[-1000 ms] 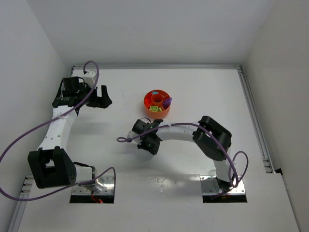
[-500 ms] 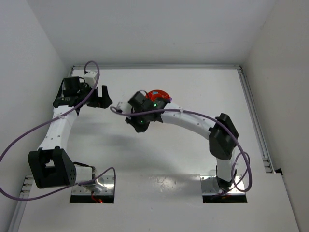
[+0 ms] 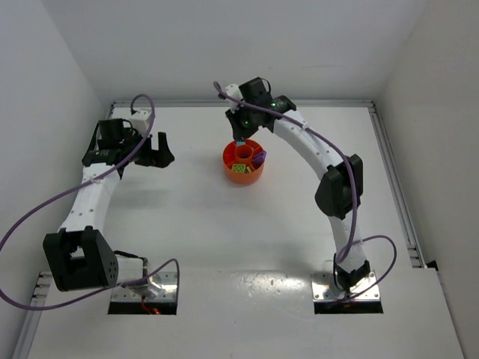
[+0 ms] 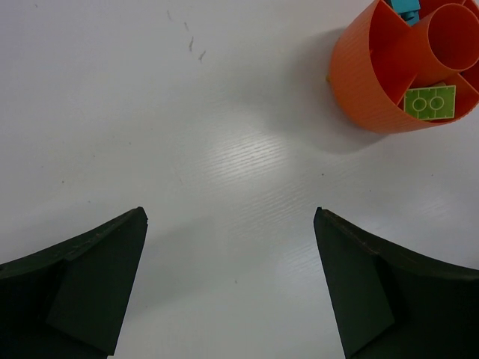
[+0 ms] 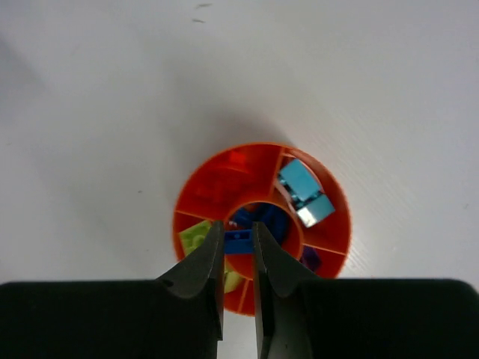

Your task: Sort the legos into containers by color

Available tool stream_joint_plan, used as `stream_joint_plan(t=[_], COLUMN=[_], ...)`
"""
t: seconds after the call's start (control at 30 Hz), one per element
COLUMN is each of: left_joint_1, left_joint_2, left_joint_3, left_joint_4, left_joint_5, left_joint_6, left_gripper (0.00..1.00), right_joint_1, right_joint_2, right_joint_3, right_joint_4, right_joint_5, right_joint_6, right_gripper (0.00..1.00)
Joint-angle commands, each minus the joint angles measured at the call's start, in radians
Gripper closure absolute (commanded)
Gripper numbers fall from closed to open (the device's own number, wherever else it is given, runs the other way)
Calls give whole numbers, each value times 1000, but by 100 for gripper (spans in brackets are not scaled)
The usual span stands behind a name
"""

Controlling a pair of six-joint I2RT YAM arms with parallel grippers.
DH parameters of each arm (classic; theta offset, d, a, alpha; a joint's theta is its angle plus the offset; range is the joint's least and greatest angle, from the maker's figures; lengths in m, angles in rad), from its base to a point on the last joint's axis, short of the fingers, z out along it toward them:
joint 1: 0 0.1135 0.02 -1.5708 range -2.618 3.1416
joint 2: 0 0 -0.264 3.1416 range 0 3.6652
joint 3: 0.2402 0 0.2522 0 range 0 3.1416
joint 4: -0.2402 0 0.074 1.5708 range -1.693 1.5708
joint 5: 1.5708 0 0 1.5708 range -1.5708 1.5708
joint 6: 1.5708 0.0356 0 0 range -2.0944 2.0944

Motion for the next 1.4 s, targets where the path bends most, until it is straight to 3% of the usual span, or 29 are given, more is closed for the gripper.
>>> stream_joint_plan(t=[0.0, 0.27, 0.77, 1.03, 1.17, 1.37], left_joint_1=[-8, -8, -8, -8, -8, -19], left_joint_2=[6, 15, 24, 24, 34, 24], left_joint_3=[17, 17, 17, 17, 17, 17], left_joint_4=[19, 28, 37, 37, 37, 37], left_joint_5=[5, 5, 5, 5, 5, 21], left_joint_6=[11, 11, 11, 11, 2, 20], left_gripper=[0, 0, 0, 0, 0, 0], right_joint_1=[-36, -59, -68, -68, -68, -68], right_joint_2=[28, 49, 49, 58, 58, -6], right_joint_3=[67, 49, -31, -31, -31, -22], right_joint_4=[-40, -40, -50, -50, -50, -30], right_joint_5=[-39, -108, -86, -57, -47, -47], right_joint_6=[18, 27, 9, 9, 9, 30], right_gripper=[93, 93, 93, 68, 61, 61])
